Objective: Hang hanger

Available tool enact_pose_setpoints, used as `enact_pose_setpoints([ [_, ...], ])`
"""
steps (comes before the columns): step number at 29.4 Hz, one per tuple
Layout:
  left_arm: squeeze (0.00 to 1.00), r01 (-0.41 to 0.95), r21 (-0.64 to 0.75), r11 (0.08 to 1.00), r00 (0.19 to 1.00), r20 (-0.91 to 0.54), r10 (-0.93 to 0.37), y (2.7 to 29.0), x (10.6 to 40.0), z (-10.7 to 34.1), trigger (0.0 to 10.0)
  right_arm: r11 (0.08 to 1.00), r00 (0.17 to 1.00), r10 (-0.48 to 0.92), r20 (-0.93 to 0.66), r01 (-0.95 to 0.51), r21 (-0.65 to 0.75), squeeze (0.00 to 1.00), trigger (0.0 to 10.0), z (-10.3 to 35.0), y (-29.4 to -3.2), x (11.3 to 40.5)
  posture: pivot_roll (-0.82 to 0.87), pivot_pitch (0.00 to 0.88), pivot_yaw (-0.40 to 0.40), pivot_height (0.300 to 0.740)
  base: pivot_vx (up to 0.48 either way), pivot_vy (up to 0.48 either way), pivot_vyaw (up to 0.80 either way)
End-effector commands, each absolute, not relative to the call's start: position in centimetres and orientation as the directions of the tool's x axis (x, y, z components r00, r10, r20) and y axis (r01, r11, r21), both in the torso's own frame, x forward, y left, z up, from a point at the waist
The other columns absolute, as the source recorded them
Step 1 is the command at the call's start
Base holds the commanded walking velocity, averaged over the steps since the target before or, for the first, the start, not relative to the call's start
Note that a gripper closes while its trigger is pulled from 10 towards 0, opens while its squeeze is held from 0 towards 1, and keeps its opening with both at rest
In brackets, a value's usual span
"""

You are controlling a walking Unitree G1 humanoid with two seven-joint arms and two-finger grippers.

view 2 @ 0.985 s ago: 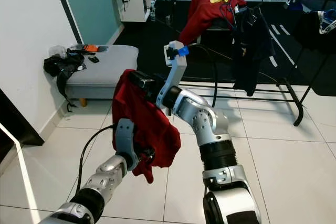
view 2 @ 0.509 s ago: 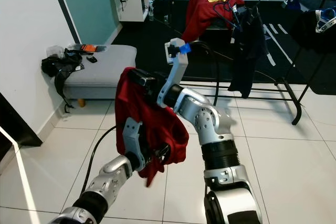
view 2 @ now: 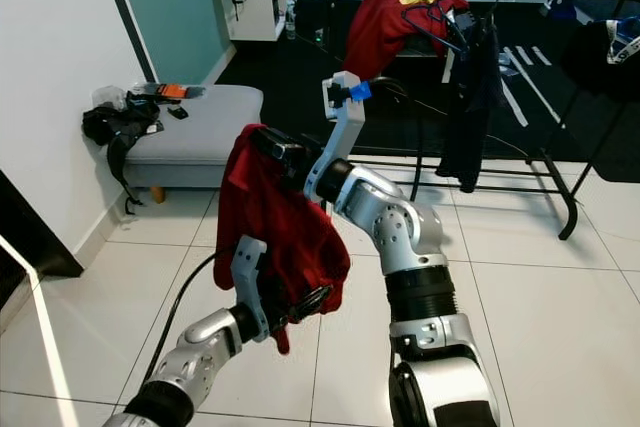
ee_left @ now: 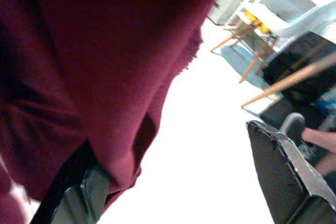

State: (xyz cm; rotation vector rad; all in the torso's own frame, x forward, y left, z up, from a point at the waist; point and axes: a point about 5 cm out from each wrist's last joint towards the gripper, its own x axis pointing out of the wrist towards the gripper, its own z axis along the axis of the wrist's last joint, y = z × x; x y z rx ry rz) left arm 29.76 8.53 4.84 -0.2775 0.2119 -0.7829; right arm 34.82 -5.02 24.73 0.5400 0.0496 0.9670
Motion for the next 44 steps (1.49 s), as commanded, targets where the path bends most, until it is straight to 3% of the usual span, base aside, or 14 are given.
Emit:
enact_pose_setpoints([
  [1, 0.00, 0.675, -0.330, 0.660, 0.670, -0.099, -0.736, 8.7, 29.3, 4.5, 10.0, 0.451, 0.577, 0.786, 0.220, -0.780, 0.433, 0.00, 0.0, 25.6, -4.9, 35.0, 0.07, 0.054, -0.018, 0.740, 0.000, 0.000, 0.00],
  [8, 0.00, 0.691, -0.347, 0.634, 0.652, -0.081, -0.754, 8.6, 29.1, 4.5, 10.0, 0.456, 0.581, 0.783, 0.221, -0.778, 0.433, 0.00, 0.0, 25.6, -5.1, 35.0, 0.07, 0.047, -0.017, 0.740, 0.000, 0.000, 0.00],
  [20, 0.00, 0.600, -0.324, 0.732, 0.753, -0.082, -0.653, 8.1, 30.4, 4.9, 10.0, 0.443, 0.572, 0.786, 0.234, -0.786, 0.432, 0.00, 0.0, 26.0, -4.8, 34.7, 0.05, 0.048, -0.006, 0.740, 0.000, 0.000, 0.00],
  [30, 0.00, 0.588, -0.340, 0.734, 0.755, -0.097, -0.649, 7.0, 30.7, 4.9, 10.0, 0.438, 0.569, 0.788, 0.236, -0.787, 0.435, 0.00, 0.0, 26.1, -4.6, 34.6, 0.04, 0.058, 0.001, 0.740, 0.000, 0.000, 0.00],
  [31, 0.00, 0.589, -0.342, 0.732, 0.754, -0.094, -0.650, 6.9, 30.7, 4.9, 7.4, 0.438, 0.570, 0.787, 0.236, -0.786, 0.436, 0.00, 0.0, 26.1, -4.6, 34.6, 0.04, 0.058, 0.001, 0.740, 0.000, 0.000, 0.00],
  [32, 0.00, 0.589, -0.342, 0.732, 0.754, -0.094, -0.650, 6.9, 30.7, 4.9, 7.4, 0.438, 0.570, 0.787, 0.236, -0.786, 0.436, 0.00, 0.0, 26.1, -4.6, 34.6, 0.04, 0.058, 0.001, 0.740, 0.000, 0.000, 0.00],
  [33, 0.00, 0.589, -0.345, 0.731, 0.755, -0.090, -0.650, 6.9, 30.7, 4.9, 0.0, 0.438, 0.571, 0.786, 0.237, -0.785, 0.437, 0.00, 0.0, 26.1, -4.6, 34.5, 0.04, 0.058, 0.002, 0.740, 0.000, 0.000, 0.00],
  [44, 0.00, 0.582, -0.361, 0.729, 0.759, -0.081, -0.646, 6.9, 30.8, 4.9, 0.0, 0.441, 0.574, 0.783, 0.240, -0.784, 0.438, 0.00, 0.0, 26.2, -4.6, 34.6, 0.04, 0.058, 0.002, 0.740, 0.000, 0.000, 0.00],
])
